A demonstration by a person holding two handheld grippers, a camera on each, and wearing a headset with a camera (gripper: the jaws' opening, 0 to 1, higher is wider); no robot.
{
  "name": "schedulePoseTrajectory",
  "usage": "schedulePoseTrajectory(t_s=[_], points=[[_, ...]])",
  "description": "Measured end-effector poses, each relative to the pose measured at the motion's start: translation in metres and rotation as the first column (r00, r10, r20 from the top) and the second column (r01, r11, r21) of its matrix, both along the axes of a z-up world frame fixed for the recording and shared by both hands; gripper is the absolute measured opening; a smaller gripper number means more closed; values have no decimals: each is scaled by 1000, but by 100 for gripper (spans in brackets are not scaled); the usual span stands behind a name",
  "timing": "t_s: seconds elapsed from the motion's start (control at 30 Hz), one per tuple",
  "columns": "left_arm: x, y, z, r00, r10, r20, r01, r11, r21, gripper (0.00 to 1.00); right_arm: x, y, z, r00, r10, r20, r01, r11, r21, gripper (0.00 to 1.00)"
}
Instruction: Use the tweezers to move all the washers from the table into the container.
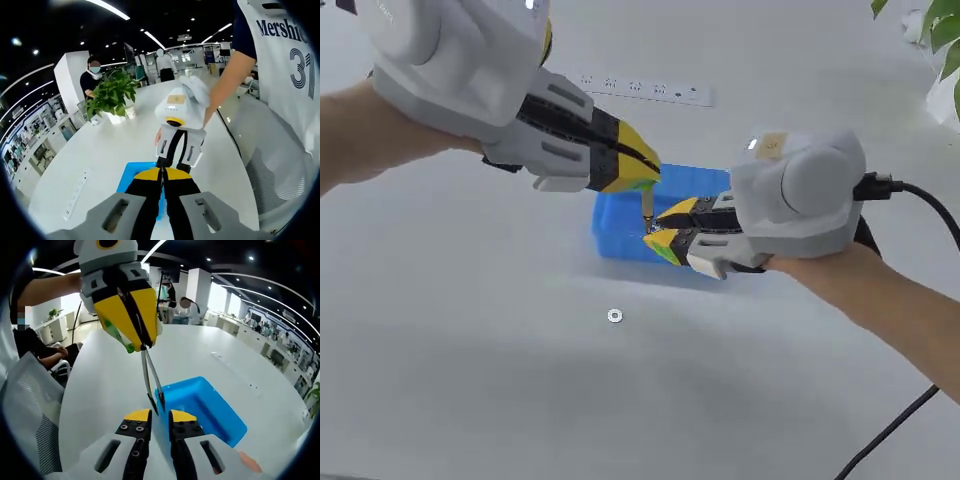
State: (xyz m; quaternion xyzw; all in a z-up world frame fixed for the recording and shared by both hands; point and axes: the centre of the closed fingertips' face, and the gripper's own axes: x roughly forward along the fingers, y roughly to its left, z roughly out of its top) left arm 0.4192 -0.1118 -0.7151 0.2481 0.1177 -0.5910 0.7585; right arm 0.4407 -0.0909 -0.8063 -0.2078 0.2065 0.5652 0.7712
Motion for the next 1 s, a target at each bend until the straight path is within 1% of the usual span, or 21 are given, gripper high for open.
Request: schedulePoseTrajectory(t_s=[0.03, 0.1, 0.17, 0.23, 0.3, 0.37, 0.5, 0.63, 0.7, 0.83, 1.0], points=[[-4, 0, -1, 1000, -2, -5, 2, 1000, 0, 5, -2, 0, -1, 1000, 1, 1, -1, 1000, 2, 15], [-2, 1, -3, 1000, -4, -7, 4, 1000, 1, 5, -7, 1, -3, 1000, 11, -3, -11, 1000, 1, 15], [-7, 1, -3, 1000, -4, -15, 4, 1000, -5, 5, -12, 2, -2, 1000, 14, -8, -14, 1000, 4, 15], [-12, 1, -3, 1000, -3, -19, 3, 1000, -10, 5, -16, 4, -1, 1000, 14, -18, -13, 1000, 22, 16], [-17, 1, -6, 1000, -1, -28, 1, 1000, -10, 5, -22, 6, -4, 999, 20, -27, -19, 1000, 24, 16], [-23, 2, -11, 999, -1, -39, 1, 1000, -9, 5, -28, 7, -9, 999, 30, -26, -30, 999, 15, 16], [-32, 5, -23, 998, 6, -68, -6, 1000, 0, 5, -37, 10, -17, 998, 48, -41, -48, 999, 9, 16], [-39, 8, -28, 997, 8, -81, -8, 1000, -2, 5, -45, 13, -23, 996, 63, -58, -63, 998, 3, 16], [-42, 10, -30, 996, 14, -85, -14, 1000, -6, 5, -47, 14, -26, 996, 66, -66, -66, 998, 6, 17], [-46, 13, -36, 995, 24, -102, -26, 1000, -15, 5, -52, 17, -32, 994, 74, -81, -74, 997, 1, 17], [-49, 15, -45, 993, 34, -117, -37, 999, -21, 5, -58, 20, -40, 993, 84, -79, -85, 996, -12, 17]])
